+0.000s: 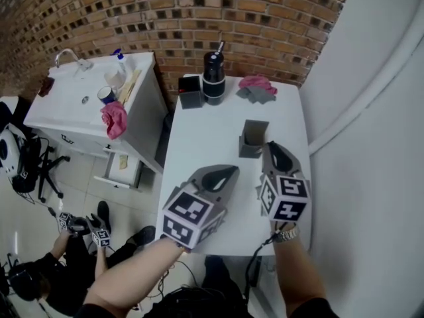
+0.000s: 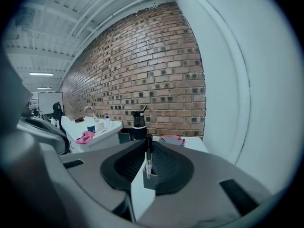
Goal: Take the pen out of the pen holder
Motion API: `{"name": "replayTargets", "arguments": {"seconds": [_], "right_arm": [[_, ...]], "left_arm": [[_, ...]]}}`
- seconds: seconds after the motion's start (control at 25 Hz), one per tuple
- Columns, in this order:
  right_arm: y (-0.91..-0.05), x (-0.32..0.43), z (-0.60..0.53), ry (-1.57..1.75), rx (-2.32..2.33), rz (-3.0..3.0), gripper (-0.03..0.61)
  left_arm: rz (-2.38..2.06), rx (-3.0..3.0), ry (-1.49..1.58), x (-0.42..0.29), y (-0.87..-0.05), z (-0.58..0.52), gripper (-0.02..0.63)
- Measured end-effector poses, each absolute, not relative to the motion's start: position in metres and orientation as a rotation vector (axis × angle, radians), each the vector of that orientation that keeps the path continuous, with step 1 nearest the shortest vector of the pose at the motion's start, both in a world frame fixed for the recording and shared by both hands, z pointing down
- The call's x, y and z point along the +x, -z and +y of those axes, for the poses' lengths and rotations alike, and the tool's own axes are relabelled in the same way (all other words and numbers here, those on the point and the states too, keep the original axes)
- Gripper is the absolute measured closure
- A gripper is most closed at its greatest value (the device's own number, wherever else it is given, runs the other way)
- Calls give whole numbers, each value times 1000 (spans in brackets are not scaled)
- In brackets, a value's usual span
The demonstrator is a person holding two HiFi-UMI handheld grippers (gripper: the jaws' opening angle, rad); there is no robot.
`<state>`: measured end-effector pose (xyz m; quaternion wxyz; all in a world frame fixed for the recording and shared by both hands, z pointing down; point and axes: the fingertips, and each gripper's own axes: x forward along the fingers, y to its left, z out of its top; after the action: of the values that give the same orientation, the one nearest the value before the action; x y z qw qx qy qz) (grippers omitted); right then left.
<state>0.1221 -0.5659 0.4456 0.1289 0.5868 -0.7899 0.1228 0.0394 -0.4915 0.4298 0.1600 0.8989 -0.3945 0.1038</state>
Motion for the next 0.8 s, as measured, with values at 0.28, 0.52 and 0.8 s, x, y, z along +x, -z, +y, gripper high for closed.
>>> {"name": "replayTargets", "arguments": {"seconds": [0.28, 0.52, 0.8], "right_arm": [[-416, 101, -500, -298, 1722, -2322, 517], [-398, 79, -433, -251, 1733, -2354, 518], [-390, 60, -351, -182, 1757, -2389, 518]], "left_arm": [[-1135, 2613, -255, 20, -406, -432, 611], [-1151, 2659, -241, 2, -390, -369, 611], [-1153, 2728, -215, -10, -385, -294, 611]]}}
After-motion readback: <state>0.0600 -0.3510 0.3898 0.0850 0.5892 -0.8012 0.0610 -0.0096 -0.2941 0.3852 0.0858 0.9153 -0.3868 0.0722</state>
